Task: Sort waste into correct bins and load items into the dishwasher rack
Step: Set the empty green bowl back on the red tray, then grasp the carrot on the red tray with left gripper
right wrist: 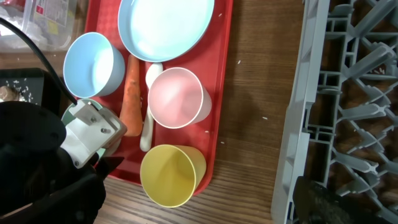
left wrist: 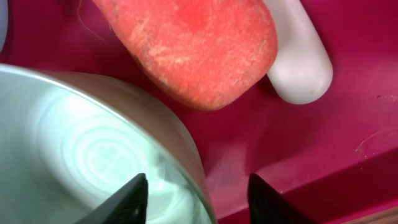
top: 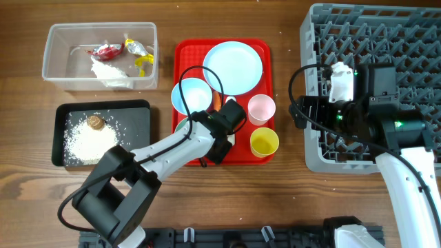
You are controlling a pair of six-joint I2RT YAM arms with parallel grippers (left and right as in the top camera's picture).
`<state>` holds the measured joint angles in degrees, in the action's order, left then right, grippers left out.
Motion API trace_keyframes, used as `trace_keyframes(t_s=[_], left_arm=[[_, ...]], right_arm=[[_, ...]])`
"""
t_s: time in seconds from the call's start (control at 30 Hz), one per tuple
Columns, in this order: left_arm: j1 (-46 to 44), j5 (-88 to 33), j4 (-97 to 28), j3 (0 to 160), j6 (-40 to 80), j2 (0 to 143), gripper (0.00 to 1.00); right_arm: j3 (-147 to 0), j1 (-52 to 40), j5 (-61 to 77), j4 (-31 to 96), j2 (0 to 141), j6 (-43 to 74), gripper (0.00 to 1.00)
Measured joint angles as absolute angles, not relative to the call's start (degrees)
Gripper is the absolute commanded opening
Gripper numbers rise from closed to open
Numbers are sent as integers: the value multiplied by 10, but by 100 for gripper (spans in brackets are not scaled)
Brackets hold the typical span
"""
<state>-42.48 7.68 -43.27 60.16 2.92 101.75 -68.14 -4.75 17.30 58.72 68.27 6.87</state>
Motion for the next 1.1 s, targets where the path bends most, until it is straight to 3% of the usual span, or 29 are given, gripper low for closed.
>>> trace_keyframes(t_s=[0.07, 0.17, 0.27, 0.5, 0.73, 1.1], left_arm=[[-425, 77, -433, 602, 33, 1018, 58], [-425, 77, -460, 616, 46, 1017, 75], [-425, 77, -458, 660, 64, 1007, 77], [-417, 77, -347, 721, 205, 985, 68], [-383, 76, -344, 721, 286, 1073, 63], [-335, 39, -332, 721, 340, 1082, 57]], right_arm=[[-681, -48, 173, 587, 683, 69, 100], [-681, -48, 173, 584, 683, 69, 100], [-681, -48, 173, 582, 683, 69, 100], [-681, -48, 173, 582, 683, 69, 100], [-681, -48, 173, 581, 683, 69, 100], [-681, -48, 173, 578, 683, 69, 100]])
